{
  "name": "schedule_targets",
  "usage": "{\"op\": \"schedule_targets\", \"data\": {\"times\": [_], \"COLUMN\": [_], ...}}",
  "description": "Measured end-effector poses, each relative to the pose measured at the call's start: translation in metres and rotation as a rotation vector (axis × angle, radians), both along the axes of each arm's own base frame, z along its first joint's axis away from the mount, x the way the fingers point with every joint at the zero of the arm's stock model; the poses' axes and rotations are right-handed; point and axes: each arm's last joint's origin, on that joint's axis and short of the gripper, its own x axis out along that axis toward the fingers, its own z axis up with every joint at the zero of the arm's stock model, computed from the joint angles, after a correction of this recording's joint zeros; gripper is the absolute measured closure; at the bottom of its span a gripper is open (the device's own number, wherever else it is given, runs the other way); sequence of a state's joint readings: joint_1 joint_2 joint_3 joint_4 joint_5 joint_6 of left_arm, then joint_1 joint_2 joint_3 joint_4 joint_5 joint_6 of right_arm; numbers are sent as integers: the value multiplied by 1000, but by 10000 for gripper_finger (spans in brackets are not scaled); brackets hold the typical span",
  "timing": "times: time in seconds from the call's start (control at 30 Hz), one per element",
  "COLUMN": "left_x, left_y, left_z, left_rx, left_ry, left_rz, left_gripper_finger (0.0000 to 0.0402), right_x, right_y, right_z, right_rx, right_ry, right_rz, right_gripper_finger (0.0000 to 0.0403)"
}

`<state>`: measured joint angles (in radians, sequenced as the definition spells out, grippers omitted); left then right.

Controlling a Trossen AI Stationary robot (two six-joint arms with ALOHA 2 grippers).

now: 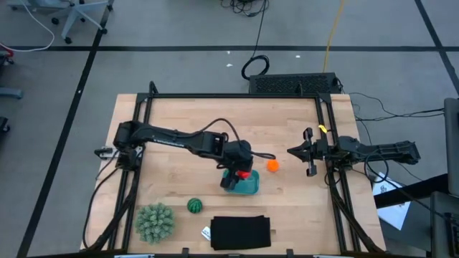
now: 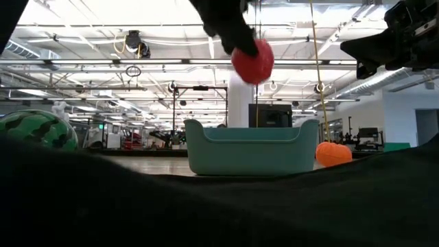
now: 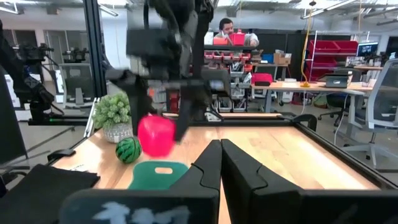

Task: Pick and placing Produce into tupperware
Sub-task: Put the apple into the basket

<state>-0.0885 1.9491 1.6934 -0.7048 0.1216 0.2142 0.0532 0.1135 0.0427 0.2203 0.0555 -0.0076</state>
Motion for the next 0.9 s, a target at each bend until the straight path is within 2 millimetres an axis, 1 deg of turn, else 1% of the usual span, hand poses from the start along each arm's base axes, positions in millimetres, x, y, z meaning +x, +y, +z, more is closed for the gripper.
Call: {"op": "schedule_targets", "data": {"times": [0.1, 0.27, 0.47, 0.57, 0.73, 0.9], "left_x": [3, 5, 1, -4, -9, -9], "left_y": [2, 1, 3, 4, 4, 0], "left_z": [-14, -28, -35, -42, -54, -54], "left_rx": [-1, 8, 25, 34, 31, 30], "left_ry": [53, 110, 157, 214, 259, 255], "left_rz": [-2, -10, 31, 61, 79, 68], "left_gripper_finger": [123, 123, 123, 123, 123, 123], "right_x": [0, 0, 0, 0, 0, 0], "right_y": [0, 0, 0, 0, 0, 0], "right_z": [0, 0, 0, 0, 0, 0], "right_rx": [0, 0, 0, 0, 0, 0], "right_ry": [2, 2, 2, 2, 2, 2], "right_rz": [0, 0, 0, 0, 0, 0], "right_gripper_finger": [403, 403, 403, 403, 403, 403]}}
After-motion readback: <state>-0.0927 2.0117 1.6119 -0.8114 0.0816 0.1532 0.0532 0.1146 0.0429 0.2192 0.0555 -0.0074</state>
